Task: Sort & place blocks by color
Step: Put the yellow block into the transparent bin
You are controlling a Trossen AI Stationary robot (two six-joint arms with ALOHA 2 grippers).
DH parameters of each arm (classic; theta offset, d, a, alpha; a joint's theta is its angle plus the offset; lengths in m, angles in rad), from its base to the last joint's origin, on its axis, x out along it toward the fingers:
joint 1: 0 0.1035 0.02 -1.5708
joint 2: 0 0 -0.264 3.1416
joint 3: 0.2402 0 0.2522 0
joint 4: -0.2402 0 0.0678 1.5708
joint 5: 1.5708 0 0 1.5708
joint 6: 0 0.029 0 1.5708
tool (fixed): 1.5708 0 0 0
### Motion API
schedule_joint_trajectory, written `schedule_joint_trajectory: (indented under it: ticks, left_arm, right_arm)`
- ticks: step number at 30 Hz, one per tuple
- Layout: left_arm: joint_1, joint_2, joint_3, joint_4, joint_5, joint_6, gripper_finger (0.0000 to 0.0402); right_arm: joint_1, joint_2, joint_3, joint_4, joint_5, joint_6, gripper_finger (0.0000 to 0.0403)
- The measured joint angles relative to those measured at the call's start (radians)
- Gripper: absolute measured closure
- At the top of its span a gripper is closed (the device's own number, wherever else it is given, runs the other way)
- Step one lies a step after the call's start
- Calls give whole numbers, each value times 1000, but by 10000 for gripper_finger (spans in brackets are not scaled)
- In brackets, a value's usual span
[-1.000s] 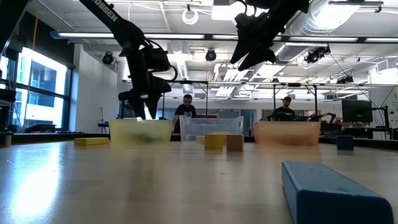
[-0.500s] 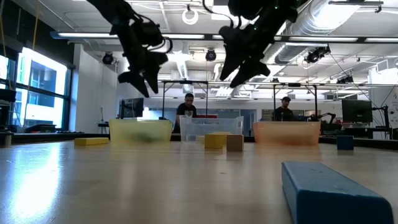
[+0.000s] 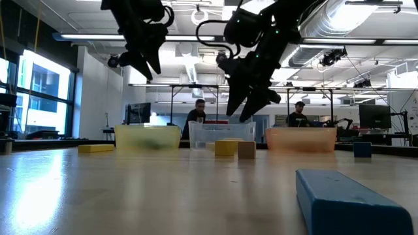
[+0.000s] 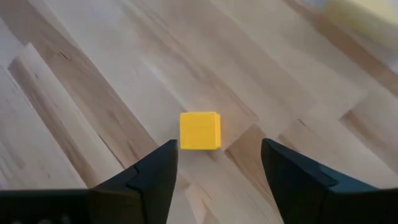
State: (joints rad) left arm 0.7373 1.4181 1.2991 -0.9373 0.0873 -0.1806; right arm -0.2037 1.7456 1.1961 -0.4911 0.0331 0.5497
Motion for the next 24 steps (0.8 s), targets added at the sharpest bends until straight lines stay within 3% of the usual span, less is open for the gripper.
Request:
schedule_joint_trajectory:
  ticks: [8,18,24]
  left_arm:
    - [-29,-26,0,2,-10,0,201]
    - [-30,-26,0,2,-13,0,200]
    - [-29,-26,0,2,-13,1,200]
  right_arm:
    - [5,88,0,92,-25,0,148]
    - [28,170,0,143,-18,-7,146]
    - [36,202,0,145,46,-5,153]
